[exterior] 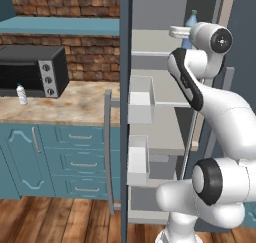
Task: Take the bottled waters from the counter and place them in the freezer to freeze. Close the freezer door after placing the bottles.
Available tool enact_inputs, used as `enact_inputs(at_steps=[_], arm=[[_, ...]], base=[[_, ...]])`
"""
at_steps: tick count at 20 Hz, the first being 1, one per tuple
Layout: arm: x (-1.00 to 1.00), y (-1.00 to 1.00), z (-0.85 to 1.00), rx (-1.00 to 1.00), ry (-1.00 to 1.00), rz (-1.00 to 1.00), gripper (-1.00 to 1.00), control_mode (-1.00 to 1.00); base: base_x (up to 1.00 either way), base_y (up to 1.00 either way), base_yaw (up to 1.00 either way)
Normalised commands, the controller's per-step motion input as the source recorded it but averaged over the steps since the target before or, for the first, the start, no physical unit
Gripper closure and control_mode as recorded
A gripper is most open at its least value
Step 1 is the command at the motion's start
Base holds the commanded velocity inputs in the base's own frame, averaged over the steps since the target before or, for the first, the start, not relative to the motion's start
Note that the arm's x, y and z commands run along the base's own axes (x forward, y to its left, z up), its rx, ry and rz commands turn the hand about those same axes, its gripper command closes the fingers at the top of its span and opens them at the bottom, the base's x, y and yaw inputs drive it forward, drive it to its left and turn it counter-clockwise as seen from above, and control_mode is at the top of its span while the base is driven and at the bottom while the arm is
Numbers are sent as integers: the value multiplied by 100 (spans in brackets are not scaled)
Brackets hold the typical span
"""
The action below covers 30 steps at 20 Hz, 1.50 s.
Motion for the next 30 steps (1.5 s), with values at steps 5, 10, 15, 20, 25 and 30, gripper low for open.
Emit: enact_inputs(at_steps=[5,10,15,20,25,30], arm=[[30,-26,-18,1,0,2,100,-100],[38,-6,-15,0,0,2,100,-100],[49,0,-1,-5,3,0,100,-100],[54,0,0,-3,3,0,100,-100],[58,0,-1,-1,4,0,100,-100],[57,0,-7,0,0,0,100,-100]], base=[[0,0,0],[0,0,0],[0,0,0],[0,0,0],[0,0,0],[0,0,0]])
